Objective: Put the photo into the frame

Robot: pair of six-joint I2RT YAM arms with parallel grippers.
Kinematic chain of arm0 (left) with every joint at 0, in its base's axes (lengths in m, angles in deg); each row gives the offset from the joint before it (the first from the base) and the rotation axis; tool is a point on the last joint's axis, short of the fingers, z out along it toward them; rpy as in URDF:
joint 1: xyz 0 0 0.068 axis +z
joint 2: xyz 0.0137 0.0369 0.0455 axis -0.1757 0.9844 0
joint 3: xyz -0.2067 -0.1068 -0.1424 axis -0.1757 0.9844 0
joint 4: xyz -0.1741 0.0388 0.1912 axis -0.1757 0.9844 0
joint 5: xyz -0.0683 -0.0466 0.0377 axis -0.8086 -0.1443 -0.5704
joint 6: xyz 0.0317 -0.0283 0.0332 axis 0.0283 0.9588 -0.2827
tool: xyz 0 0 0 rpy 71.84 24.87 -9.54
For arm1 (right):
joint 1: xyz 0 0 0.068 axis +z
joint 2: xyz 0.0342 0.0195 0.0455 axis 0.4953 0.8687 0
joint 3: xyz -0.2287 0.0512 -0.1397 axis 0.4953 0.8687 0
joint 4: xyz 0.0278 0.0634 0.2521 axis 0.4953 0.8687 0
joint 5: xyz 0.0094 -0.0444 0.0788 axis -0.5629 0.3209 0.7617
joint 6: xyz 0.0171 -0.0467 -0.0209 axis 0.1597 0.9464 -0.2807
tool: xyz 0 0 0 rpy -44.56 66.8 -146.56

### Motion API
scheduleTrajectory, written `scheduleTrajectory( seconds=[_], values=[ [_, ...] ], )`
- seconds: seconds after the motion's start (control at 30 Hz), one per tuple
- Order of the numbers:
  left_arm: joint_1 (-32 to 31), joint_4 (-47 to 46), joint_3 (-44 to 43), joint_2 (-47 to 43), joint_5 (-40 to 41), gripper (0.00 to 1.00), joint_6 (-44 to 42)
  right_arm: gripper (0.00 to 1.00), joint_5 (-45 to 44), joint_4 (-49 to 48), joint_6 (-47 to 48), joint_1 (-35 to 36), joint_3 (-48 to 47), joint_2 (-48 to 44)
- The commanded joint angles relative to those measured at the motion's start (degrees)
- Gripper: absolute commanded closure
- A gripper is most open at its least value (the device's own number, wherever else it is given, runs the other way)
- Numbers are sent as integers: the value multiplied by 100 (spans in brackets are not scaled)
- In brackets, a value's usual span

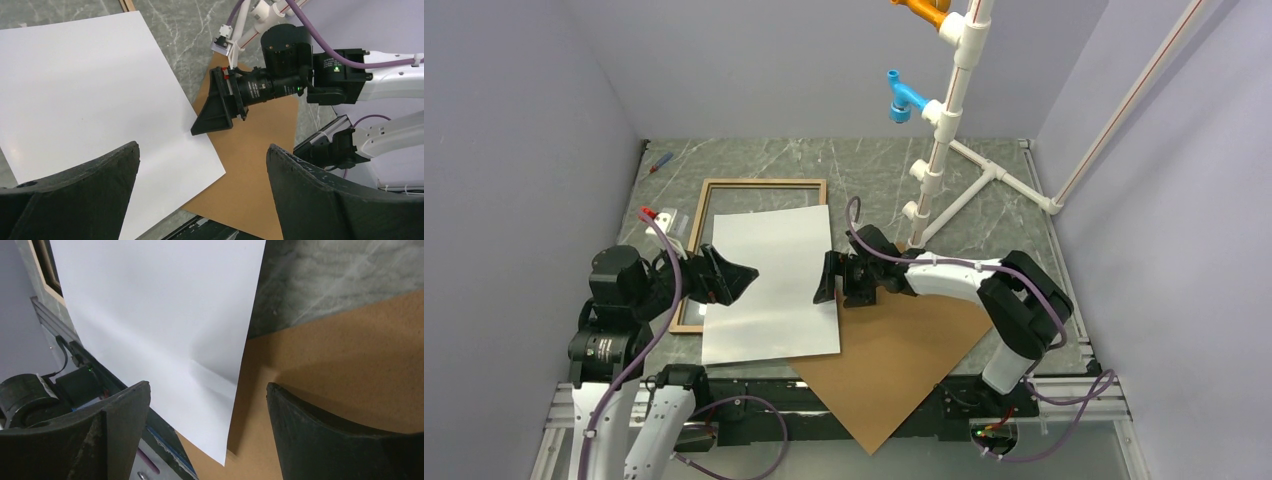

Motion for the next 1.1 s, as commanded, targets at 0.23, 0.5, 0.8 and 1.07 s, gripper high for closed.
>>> scheduleTrajectory(
  seconds=[0.23, 0.5, 0.8, 1.07],
  values=[
    [32, -376, 209, 1, -395, 1, 156, 24, 779, -1251, -153, -313, 80, 576],
    [25, -383, 217, 19, -408, 1, 129, 44, 1075, -1683, -253, -462, 145, 707],
    [24, -386, 365, 53, -421, 1, 138, 73, 1083, -1592, -335, -459, 132, 570],
    [31, -383, 445, 66, -354, 1, 100, 99, 1054, -1451, -368, -449, 99, 319]
  ],
)
